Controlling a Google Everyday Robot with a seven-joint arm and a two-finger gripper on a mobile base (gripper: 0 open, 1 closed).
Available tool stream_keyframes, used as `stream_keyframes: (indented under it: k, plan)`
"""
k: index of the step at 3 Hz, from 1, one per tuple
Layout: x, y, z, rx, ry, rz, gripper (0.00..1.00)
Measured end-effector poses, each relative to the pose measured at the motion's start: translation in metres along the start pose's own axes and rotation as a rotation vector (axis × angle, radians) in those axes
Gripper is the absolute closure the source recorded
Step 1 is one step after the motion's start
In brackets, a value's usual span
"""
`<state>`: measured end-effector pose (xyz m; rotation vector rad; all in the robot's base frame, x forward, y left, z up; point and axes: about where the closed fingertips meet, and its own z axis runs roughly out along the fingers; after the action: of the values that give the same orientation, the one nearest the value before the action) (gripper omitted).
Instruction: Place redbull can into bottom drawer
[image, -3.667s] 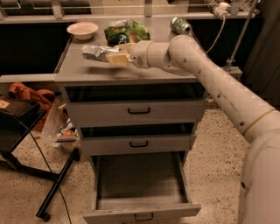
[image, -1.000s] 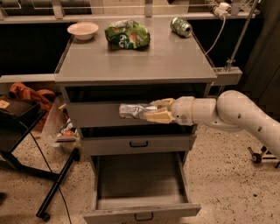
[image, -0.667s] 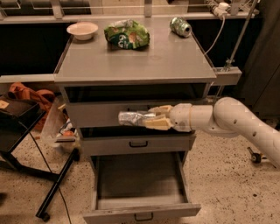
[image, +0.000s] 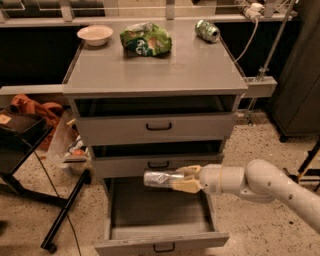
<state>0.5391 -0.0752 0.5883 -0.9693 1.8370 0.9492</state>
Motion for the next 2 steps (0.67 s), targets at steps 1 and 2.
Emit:
stream_keyframes:
  k: [1, 2]
  plan:
    - [0.066, 0.015, 0.024, -0.011, 0.0, 0.074, 1.0]
    - [0.123, 0.024, 0.045, 0.012, -0.011, 0.154, 1.0]
